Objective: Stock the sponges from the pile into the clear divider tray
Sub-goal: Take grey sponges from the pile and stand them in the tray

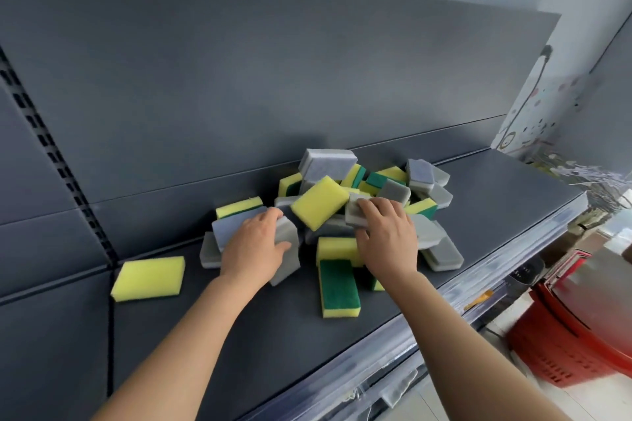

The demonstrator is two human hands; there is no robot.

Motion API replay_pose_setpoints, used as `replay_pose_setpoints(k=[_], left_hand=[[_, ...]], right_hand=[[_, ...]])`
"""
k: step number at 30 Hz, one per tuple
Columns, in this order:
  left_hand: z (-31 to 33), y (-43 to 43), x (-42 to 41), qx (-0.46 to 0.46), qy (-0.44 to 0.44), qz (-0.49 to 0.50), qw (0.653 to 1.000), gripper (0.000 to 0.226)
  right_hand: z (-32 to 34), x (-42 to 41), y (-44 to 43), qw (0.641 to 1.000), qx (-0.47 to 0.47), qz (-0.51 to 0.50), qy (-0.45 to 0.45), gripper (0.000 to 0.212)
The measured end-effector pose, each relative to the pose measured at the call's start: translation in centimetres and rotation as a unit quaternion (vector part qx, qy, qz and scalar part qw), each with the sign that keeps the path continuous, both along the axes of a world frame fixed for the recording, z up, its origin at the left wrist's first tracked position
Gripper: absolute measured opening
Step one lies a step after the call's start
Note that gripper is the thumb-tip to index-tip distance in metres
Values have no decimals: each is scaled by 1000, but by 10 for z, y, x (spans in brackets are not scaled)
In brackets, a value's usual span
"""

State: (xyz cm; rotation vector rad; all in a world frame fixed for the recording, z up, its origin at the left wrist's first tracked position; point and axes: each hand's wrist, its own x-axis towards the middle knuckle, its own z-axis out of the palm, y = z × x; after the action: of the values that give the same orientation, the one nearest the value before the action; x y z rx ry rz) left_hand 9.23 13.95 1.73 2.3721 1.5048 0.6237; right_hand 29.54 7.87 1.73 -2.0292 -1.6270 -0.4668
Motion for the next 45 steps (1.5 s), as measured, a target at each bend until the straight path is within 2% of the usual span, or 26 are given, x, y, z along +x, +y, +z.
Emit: replay_pose_setpoints(k=[4, 7, 10, 13, 15, 17, 20, 24, 26, 28, 31, 34, 36, 39, 41, 45], left_hand=[[12, -23, -9, -38, -123, 43, 991, 41], [15, -44, -20, -42, -186, 84, 978, 40], [14, -71, -32, -55, -257, 120, 957, 43], [13, -103, -49, -52, -291, 151, 943, 45], [12, -124, -63, -62, -312, 172, 932, 50], [11, -144, -80, -72, -323, 207, 921, 54], [9, -170, -109, -68, -337, 268, 900, 47], [10, -200, -142, -45, -330, 317, 888, 36], [11, -217, -160, -26, -308, 340, 888, 37], [12, -233, -181, -11, -294, 366, 883, 38], [16, -254, -217, 9, -286, 395, 873, 40], [20, -274, -255, 21, -274, 406, 872, 42], [22, -287, -280, 28, -271, 403, 874, 42], [26, -304, -317, 37, -272, 407, 871, 43], [27, -315, -345, 44, -265, 412, 871, 43], [29, -335, -403, 58, -242, 421, 872, 43]], right_hand=[[18, -5, -3, 992, 113, 46, 29, 51], [31, -18, -14, 981, 149, 106, 70, 54], [37, -38, -32, 965, 114, 172, 159, 47], [36, -61, -49, 931, 80, 223, 279, 43], [35, -78, -57, 911, 45, 249, 326, 43], [30, -95, -63, 893, -5, 276, 355, 47], [25, -123, -71, 859, -56, 327, 389, 53], [26, -164, -82, 827, -111, 379, 399, 47], [28, -189, -89, 790, -176, 398, 432, 41], [32, -215, -97, 721, -254, 416, 493, 37], [37, -252, -105, 627, -345, 442, 542, 44], [41, -297, -119, 558, -383, 479, 558, 52], [42, -330, -130, 540, -383, 498, 560, 49], [45, -380, -145, 537, -369, 506, 564, 37], [45, -411, -153, 529, -374, 503, 571, 38], [44, -470, -166, 464, -425, 509, 587, 46]])
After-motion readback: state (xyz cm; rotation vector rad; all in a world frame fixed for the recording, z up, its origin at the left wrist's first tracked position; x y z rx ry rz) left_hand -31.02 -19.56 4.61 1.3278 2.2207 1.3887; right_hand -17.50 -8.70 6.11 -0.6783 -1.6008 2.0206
